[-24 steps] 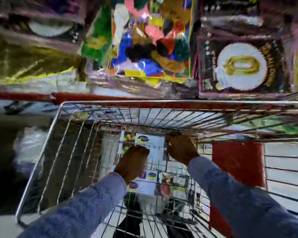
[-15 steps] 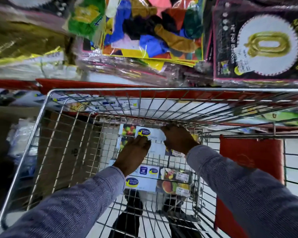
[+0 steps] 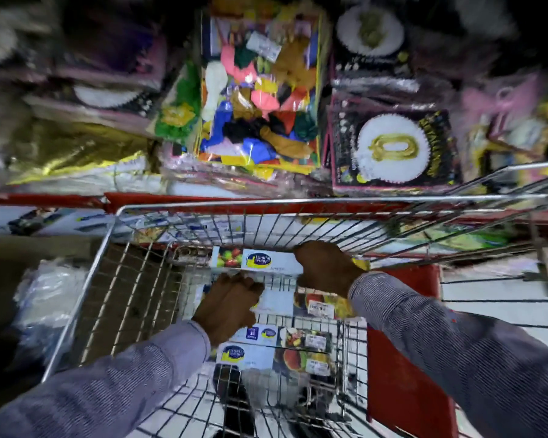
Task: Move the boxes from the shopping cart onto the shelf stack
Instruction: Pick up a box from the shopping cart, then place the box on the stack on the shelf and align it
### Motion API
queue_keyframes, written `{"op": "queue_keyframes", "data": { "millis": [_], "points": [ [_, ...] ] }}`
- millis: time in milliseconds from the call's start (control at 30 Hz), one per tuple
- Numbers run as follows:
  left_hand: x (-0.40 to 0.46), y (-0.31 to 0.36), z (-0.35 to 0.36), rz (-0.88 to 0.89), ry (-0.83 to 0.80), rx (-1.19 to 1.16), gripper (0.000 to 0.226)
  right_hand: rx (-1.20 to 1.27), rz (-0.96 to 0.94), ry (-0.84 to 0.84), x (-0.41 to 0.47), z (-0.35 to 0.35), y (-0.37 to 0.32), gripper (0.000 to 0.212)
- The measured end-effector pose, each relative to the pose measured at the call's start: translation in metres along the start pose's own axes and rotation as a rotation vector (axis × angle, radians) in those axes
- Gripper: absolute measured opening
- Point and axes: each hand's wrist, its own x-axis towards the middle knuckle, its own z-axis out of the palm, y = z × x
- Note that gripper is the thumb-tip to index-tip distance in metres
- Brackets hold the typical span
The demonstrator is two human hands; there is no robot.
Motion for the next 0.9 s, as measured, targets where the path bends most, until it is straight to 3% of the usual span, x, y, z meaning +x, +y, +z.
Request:
{"op": "queue_keyframes", "data": {
  "millis": [267,567,700,900],
  "points": [
    [-0.079,0.026,-0.194,0.020,0.279,0.035,0.061,-0.112,-0.102,0.056,-0.079,-0.206,-0.033,0.052],
    [-0.123,0.058,-0.399,0.029,0.567,0.111,0.077,-0.224,-0.045,0.317,-0.181,-0.428,-0.061,0.033],
    [-0.120,0.065,-0.451,0.042,0.647,0.126,0.070,-0.282,-0.021,0.411,-0.195,-0.474,-0.052,0.053],
    [-0.097,0.071,-0.499,0.019,0.697,0.096,0.069,-0.214,0.059,0.466,-0.175,-0.513,-0.019,0.052]
  ]
}}
